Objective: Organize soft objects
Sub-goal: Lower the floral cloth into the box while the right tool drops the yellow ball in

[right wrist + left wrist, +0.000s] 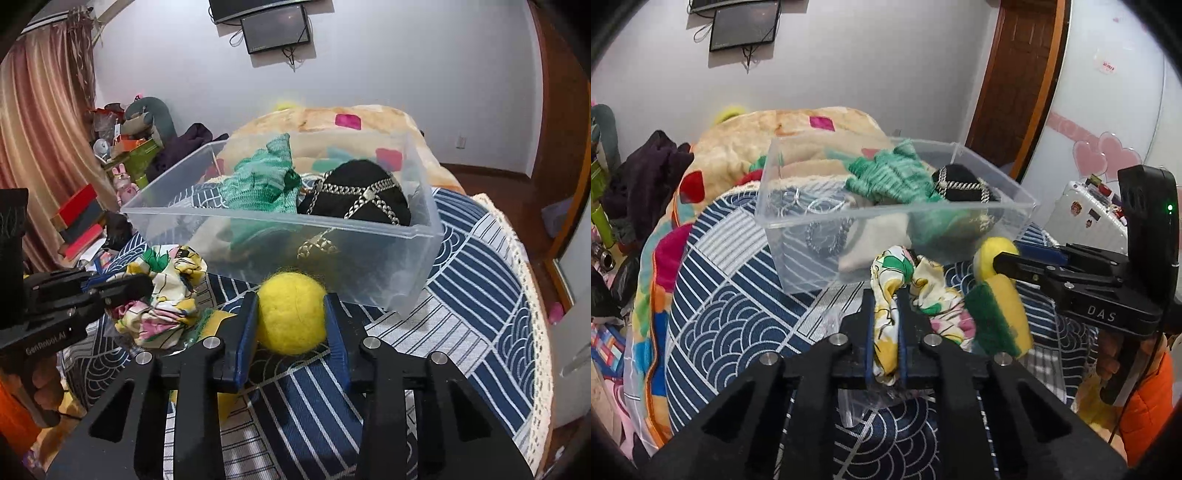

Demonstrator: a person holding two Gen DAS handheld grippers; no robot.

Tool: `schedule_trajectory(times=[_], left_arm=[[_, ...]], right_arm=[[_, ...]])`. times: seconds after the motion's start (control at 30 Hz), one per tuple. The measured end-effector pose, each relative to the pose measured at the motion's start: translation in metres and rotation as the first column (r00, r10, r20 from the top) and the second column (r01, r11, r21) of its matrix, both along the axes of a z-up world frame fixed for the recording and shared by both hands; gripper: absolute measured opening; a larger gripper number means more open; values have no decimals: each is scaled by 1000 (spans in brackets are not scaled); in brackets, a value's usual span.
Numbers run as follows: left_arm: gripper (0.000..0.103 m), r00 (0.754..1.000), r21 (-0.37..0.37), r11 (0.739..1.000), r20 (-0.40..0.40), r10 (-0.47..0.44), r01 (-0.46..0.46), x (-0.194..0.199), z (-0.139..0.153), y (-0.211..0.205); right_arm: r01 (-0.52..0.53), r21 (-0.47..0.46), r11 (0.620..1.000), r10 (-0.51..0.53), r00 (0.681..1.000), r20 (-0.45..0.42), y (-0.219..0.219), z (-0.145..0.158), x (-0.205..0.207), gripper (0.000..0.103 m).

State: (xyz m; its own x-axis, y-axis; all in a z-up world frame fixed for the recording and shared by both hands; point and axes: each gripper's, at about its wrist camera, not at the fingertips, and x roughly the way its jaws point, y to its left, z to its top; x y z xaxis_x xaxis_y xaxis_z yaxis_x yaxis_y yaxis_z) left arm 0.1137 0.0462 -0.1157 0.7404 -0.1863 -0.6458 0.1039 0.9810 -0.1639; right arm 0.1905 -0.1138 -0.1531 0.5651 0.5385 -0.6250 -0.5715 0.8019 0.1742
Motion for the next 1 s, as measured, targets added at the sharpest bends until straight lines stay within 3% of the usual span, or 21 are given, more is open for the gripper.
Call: schedule_trajectory(times=[0.2,0.5,0.83,1.0], left_arm=[[8,997,23,1000,74,-5,3,-10,21,-1],[8,988,-5,1000,153,16,-15,-8,49,5],[8,971,-4,998,233,62,-63,16,76,9],[8,972,-24,997,223,71,-67,36,75,5]], right_arm=[[6,17,1000,-7,998,56,-5,16,-11,33],[22,59,998,-31,989,146,-11,41,-19,33],[59,80,995,-77,965,251,-9,70,-12,33],[78,74,994,-95,959,268,-3,73,-1,33]])
